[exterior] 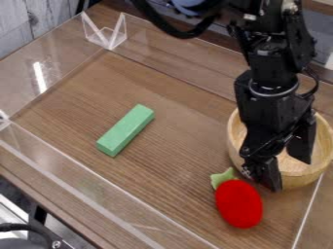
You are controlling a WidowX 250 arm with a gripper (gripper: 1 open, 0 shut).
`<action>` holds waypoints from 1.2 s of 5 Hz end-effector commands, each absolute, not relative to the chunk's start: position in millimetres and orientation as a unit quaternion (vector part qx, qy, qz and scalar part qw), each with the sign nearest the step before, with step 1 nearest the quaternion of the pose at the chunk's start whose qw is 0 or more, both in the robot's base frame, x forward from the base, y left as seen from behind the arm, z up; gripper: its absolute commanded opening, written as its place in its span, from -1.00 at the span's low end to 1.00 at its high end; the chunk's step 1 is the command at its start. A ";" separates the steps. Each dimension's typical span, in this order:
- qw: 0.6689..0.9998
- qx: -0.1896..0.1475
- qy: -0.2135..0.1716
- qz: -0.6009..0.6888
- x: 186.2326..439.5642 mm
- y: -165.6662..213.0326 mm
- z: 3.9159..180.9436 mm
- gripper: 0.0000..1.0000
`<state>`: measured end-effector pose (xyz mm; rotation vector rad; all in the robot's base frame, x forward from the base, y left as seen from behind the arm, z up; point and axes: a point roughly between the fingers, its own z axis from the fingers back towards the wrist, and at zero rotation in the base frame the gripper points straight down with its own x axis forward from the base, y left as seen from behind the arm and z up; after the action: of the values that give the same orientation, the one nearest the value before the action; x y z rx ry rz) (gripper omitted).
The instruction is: Move the red object to the right side of the table
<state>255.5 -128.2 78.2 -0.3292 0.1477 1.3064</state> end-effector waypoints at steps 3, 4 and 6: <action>0.783 -0.169 0.051 0.596 254.7 -112.7 77.5 1.00; 0.777 -0.174 0.049 0.603 252.8 -107.2 82.4 1.00; 0.779 -0.185 0.051 0.597 269.5 -82.5 95.2 1.00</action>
<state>262.5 -81.3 82.2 -0.3621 0.1467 1.3034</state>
